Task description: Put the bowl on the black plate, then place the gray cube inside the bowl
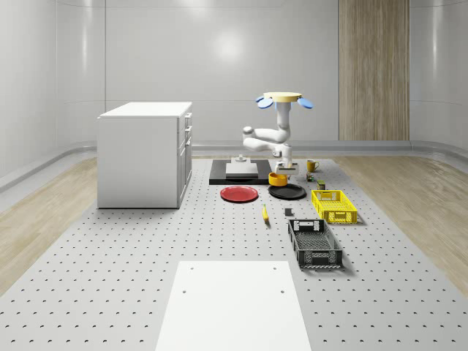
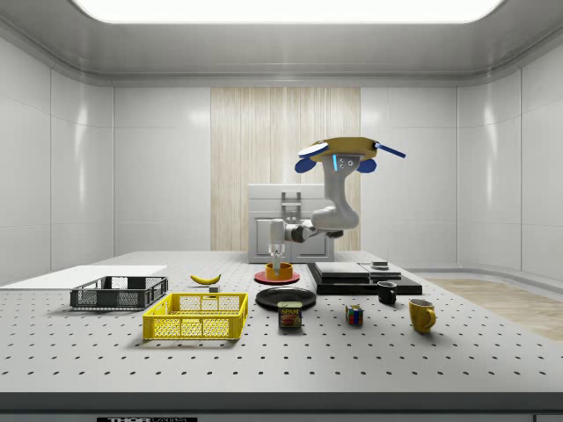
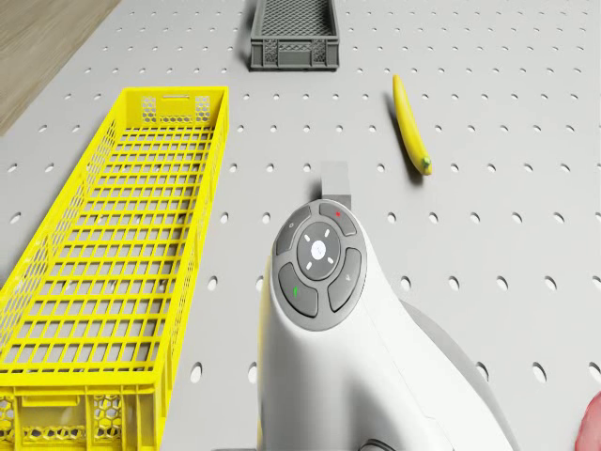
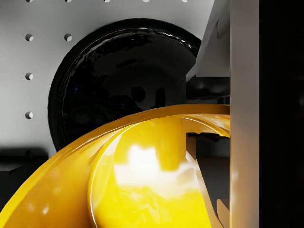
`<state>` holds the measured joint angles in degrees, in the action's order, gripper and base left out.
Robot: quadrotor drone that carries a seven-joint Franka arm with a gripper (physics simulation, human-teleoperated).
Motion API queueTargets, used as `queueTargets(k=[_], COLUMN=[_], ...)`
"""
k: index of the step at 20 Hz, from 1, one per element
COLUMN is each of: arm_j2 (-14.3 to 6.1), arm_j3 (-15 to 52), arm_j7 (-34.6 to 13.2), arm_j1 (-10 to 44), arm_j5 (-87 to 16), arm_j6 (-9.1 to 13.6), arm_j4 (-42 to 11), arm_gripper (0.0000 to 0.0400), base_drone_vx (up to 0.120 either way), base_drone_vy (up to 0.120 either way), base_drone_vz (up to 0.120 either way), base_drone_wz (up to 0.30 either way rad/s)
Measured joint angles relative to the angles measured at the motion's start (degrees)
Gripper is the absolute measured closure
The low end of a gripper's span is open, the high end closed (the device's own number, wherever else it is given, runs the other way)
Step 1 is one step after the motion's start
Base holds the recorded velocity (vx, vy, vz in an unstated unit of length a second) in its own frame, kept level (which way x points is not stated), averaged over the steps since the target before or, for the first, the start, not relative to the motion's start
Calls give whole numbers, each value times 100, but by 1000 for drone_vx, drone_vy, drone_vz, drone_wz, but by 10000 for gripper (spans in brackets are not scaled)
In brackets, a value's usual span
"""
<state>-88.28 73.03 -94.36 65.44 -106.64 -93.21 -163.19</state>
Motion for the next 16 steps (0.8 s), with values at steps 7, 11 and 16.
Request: queueTargets(k=[7, 11, 16], arm_j2=[-3, -4, -7], arm_j3=[0, 0, -35], arm_j7=[-1, -1, -1], arm_j1=[1, 1, 8], arm_j5=[1, 2, -31], arm_j6=[-2, -4, -19], arm_j4=[0, 0, 9], arm_gripper=[300, 300, 300], base_drone_vx=[0, 0, 0], base_drone_vy=[120, 120, 64], base_drone_vz=[-80, -60, 0], base_drone_wz=[0, 0, 0])
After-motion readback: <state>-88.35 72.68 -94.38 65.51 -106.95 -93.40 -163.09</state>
